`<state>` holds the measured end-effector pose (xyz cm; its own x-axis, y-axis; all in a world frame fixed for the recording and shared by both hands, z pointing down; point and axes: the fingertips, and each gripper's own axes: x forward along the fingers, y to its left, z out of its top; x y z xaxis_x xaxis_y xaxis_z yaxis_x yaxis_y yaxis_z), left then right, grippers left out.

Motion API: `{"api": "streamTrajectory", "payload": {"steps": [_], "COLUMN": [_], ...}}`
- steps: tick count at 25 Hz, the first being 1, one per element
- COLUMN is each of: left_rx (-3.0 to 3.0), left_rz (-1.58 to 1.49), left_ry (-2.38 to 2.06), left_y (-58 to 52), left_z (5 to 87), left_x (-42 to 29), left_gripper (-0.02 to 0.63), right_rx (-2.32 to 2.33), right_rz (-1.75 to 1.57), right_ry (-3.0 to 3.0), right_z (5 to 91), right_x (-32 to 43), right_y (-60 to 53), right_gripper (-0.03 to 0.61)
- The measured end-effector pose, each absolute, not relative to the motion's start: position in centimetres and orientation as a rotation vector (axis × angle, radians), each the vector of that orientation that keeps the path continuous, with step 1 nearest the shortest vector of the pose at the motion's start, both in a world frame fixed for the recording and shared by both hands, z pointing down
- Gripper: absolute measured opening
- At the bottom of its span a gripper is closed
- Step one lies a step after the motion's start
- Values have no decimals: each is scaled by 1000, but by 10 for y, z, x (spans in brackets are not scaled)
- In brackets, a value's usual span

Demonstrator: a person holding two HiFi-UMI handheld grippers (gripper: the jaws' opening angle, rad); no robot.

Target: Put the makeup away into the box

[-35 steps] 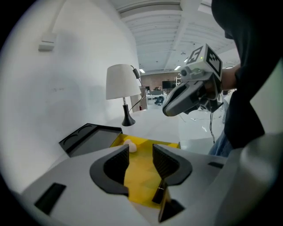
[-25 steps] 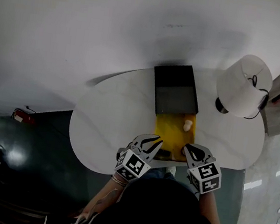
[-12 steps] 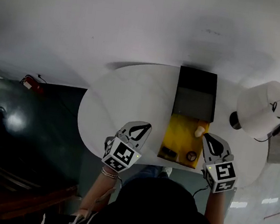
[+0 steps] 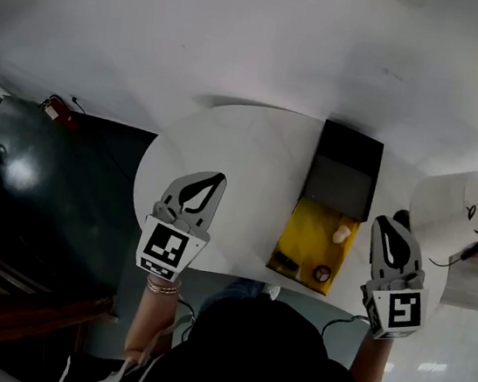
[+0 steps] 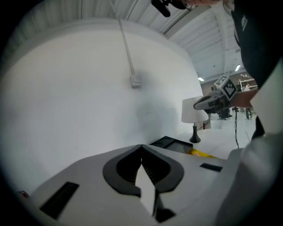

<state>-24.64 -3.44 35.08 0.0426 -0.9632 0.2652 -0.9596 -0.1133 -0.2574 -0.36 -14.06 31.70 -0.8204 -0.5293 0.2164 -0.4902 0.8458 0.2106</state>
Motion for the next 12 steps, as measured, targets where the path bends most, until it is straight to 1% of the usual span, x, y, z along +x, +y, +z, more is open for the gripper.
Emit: {"api": "streamTrajectory", "payload": {"steps": [5, 10, 12], "left_rx": [-2120, -2002, -1989], "left_rz": [-528, -292, -259], "left_ry": [2129, 2218, 2239], "left_y": [-26, -21, -18], "left_z": [324, 303, 303], "left_x": [-262, -274, -276], "left_gripper": [18, 17, 17], "right_rx": [855, 911, 894], "right_rz": [-340, -416, -444], "right_ry": [-2789, -2810, -2814], "right_z": [291, 276, 274], "right_x": [1, 5, 3], "right_y": [-144, -145, -143], "right_gripper": [28, 23, 21]}}
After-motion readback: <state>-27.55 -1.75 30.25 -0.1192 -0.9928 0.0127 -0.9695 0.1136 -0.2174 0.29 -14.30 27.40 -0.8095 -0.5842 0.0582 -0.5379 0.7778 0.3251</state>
